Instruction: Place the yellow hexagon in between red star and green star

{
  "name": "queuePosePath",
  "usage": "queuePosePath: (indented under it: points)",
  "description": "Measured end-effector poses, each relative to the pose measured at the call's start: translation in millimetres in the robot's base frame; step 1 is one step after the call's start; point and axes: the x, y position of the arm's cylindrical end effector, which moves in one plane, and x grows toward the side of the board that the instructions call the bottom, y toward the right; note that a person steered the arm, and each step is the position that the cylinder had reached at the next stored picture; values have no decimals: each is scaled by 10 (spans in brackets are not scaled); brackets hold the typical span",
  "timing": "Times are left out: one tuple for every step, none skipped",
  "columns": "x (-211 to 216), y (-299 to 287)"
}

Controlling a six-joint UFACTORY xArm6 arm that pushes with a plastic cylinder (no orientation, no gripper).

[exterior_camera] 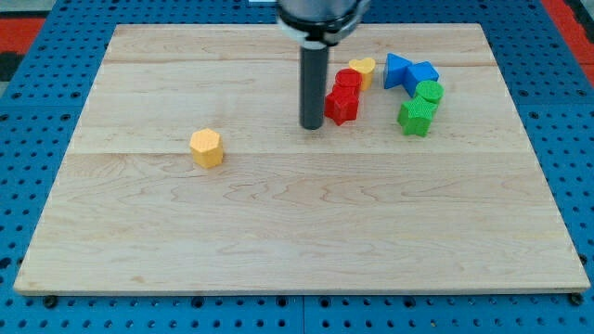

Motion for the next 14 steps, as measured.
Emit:
queuePosePath:
  points:
    - [-179, -810]
    - [-395, -1611]
    - [-192, -2520]
    - [249, -2679]
    - [402, -2066]
    - [401, -1202]
    - [401, -442]
    - [422, -104]
    - [606, -306]
    - [808, -247]
    - [751, 239]
    - [547, 750]
    - [527, 1002]
    - [691, 623]
